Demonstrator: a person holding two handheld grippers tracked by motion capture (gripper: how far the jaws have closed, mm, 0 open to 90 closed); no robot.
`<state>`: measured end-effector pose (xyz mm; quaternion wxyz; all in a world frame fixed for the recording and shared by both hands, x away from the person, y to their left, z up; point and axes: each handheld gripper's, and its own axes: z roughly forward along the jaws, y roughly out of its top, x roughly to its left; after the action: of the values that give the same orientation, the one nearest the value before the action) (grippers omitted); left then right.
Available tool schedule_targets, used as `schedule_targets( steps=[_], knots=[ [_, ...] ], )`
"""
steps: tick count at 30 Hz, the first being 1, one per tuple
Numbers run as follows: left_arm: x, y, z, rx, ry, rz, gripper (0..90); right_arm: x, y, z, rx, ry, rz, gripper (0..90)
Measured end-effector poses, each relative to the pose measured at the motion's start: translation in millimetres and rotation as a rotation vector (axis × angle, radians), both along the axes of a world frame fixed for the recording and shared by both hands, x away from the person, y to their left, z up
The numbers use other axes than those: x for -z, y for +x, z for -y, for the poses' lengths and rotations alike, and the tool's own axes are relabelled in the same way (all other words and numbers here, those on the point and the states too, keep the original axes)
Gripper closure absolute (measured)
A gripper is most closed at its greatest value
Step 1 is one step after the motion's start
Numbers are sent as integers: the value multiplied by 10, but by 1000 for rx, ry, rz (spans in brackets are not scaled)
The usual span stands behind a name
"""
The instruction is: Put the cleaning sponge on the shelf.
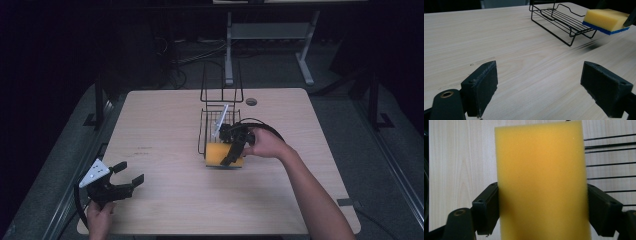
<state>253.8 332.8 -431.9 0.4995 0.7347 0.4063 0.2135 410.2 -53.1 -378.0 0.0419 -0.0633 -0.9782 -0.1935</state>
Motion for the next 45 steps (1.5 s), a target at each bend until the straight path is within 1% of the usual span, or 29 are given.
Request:
schedule_targets(
  steps=[3,6,8,9,10,12,17,22,24,30,32,35,36,38,41,45],
  knots=[
    [1,-1,-5,1,-3,-1,134,1,11,-8,0,-1,-8,215],
    [0,-2,-5,0,0,-2,134,-29,26,-25,-5,-12,5,215],
    [-1,-7,-7,0,-2,-2,134,-57,35,-40,-8,-10,9,215],
    [-2,-7,-11,1,1,-1,134,-66,37,-52,-13,-21,21,215],
    [-3,-8,-11,0,0,0,134,-63,40,-65,-14,-26,18,215],
    [-2,-12,-11,-2,-5,0,134,-53,52,-77,-16,-22,4,215],
    [0,-11,-12,1,1,0,134,2,83,-88,-11,-29,-11,215],
    [3,-8,-12,1,0,-3,134,13,121,-91,-8,-20,-19,215],
    [5,-7,-14,0,-1,-5,134,23,147,-88,-3,-25,-24,215],
    [12,3,-26,-3,-6,-6,134,68,228,-89,8,-19,-50,215],
    [12,3,-26,-4,-6,-6,134,68,253,-96,13,-32,-44,215],
    [10,4,-23,-4,-6,-3,134,28,281,-122,12,-28,-43,215],
    [13,7,-25,-2,-7,-4,134,20,296,-133,11,-36,-41,215],
    [15,9,-27,-1,-5,-8,134,39,343,-135,22,-22,-65,215],
    [14,5,-28,-4,-7,-7,134,86,412,-132,34,-48,-70,214],
    [16,10,-28,0,-7,-7,134,64,474,-146,48,-45,-77,215]
  ],
)
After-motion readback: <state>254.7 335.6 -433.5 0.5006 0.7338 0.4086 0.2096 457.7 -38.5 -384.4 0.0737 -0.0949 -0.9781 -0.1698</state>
